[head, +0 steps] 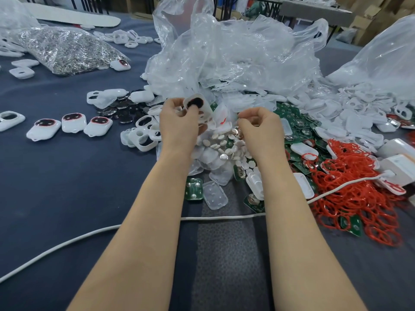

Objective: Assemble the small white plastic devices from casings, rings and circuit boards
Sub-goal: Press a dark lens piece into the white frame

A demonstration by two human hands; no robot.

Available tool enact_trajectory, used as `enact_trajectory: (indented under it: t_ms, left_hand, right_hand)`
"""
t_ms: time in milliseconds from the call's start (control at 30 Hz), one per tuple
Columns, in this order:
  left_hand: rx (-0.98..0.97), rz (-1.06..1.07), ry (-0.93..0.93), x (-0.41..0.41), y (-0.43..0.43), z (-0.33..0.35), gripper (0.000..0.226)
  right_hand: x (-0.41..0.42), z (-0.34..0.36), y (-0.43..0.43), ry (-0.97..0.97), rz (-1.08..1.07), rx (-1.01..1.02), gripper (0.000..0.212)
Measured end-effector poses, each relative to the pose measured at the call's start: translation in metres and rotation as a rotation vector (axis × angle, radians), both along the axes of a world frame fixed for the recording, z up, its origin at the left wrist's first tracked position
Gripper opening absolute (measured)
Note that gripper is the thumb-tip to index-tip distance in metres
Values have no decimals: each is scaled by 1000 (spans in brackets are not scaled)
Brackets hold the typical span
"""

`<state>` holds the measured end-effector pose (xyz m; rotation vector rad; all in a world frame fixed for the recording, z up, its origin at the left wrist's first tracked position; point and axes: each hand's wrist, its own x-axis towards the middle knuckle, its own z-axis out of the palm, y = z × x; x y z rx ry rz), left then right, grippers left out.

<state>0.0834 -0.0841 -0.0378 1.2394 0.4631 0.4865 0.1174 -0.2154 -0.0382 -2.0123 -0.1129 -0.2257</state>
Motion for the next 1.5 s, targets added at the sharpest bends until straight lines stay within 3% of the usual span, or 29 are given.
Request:
enact_trajectory:
  t_ms: [200,433,633,800,1033,1233,1500]
  left_hand:
    - [-303,115,-94,1,6,4,17]
    - [-277,78,-70,1,4,3,14]
    - [-265,46,-44,1,2,2,17]
    - [-231,38,-35,1,2,2,13]
    - [-189,-13,-2,1,2,1,11]
    - [17,-94,53,1,-4,0,14]
    - [115,-118,69,1,-5,-2,14]
  right_hand:
    - [-8,-1,9,-77,109,-308,16]
    - [-11,-13,32,-99,180,-748,25]
    - [-11,-17,39,-114,133,-849,29]
    - [-10,-13,34,-87,178,-647,19]
    - [-7,0,11,48,123,34,5]
    - [-6,3,2,193,172,403,6]
    - [-8,12,0,378,254,749,12]
